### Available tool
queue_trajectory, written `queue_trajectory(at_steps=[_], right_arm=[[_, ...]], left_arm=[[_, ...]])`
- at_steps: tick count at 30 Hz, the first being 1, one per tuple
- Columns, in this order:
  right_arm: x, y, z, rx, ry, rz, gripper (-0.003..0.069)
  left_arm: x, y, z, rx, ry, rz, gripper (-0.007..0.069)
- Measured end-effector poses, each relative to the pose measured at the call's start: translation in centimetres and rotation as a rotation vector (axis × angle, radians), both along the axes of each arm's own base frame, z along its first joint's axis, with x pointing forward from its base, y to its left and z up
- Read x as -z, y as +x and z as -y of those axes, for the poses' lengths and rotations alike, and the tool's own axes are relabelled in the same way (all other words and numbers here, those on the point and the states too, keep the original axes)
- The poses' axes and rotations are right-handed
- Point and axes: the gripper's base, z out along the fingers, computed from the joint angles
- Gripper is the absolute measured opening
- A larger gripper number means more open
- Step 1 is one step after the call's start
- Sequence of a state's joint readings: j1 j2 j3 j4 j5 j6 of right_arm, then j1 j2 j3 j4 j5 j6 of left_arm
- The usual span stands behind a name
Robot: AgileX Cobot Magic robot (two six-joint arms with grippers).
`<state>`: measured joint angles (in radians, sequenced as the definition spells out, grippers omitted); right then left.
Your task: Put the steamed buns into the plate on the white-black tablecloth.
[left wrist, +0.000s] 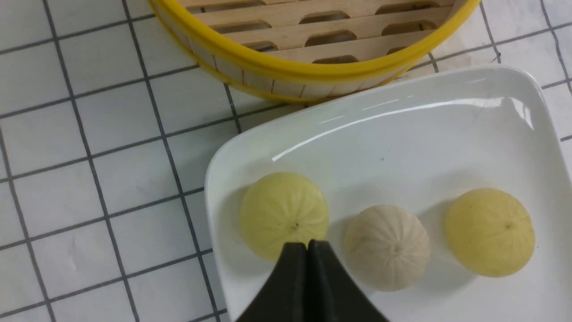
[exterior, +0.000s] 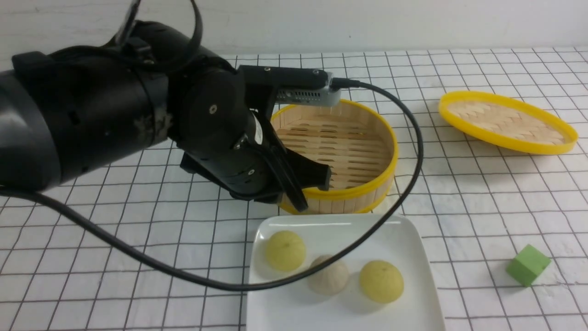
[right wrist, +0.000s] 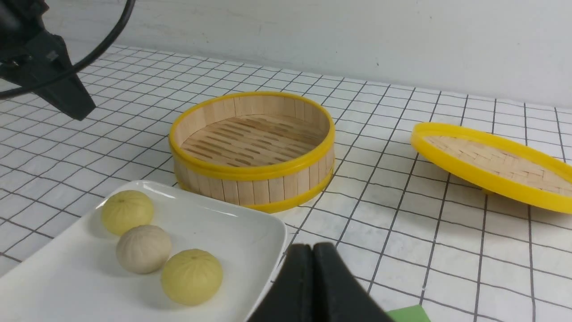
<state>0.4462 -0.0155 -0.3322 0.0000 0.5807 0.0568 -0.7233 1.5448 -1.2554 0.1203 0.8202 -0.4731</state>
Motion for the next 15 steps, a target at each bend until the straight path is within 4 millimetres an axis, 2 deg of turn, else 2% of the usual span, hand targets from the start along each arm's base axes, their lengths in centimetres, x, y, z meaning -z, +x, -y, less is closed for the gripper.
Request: queue_trajectory(at_steps=[15], right_arm=[[0.0,-0.01,-0.03,-0.003,0.003,-0.001,-0.001]], left_arm=[[-0.01,0.25,-0.23,0.013,0.04,0.034,0.0002]])
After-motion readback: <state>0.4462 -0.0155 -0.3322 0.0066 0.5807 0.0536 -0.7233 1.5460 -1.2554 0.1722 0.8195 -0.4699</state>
